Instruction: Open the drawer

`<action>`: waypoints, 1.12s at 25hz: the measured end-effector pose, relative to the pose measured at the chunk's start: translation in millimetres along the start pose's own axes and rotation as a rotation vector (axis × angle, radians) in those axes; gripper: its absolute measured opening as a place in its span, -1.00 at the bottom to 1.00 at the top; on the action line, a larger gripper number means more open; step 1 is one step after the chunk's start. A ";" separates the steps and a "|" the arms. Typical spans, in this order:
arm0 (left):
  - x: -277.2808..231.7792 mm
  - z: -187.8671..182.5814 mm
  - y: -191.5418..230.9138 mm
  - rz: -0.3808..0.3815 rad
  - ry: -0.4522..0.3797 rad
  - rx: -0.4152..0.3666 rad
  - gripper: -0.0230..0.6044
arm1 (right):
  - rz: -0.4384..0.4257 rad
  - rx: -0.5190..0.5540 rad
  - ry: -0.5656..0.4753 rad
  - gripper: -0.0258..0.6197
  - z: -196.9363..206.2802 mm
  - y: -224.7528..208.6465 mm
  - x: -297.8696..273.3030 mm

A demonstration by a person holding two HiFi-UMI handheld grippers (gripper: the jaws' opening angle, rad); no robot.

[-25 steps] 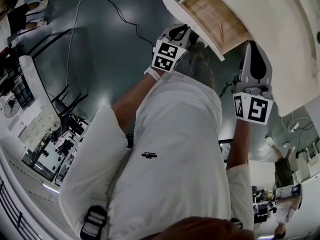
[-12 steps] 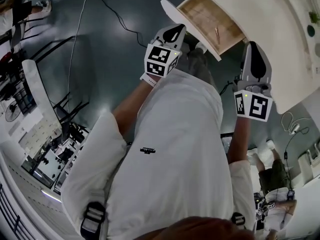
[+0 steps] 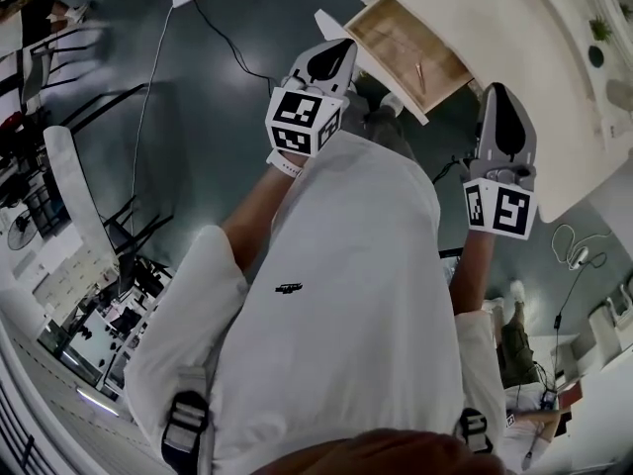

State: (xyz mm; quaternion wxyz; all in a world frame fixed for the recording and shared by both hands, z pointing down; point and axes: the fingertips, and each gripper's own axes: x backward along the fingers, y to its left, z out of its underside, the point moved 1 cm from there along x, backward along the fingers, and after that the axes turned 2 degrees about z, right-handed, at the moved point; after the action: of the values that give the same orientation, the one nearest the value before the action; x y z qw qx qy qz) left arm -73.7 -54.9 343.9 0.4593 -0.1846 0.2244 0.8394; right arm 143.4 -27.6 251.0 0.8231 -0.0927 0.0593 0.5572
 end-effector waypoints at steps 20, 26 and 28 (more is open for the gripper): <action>42.9 -106.3 -31.8 0.054 -0.224 -0.028 -0.90 | 0.045 0.085 -0.058 -0.89 -52.0 -10.2 41.2; 52.0 -122.9 -39.8 0.088 -0.270 -0.044 -0.90 | 0.077 0.083 -0.067 -0.89 -54.8 -11.2 56.8; 55.3 -129.7 -42.2 0.100 -0.285 -0.053 -0.90 | 0.086 0.077 -0.070 -0.89 -56.2 -10.4 61.4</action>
State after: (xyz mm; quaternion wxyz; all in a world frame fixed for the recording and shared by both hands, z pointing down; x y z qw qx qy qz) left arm -52.4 -67.5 198.9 0.4389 -0.0640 0.1439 0.8846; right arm 176.2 12.0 184.7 0.8029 -0.0386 0.0558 0.5923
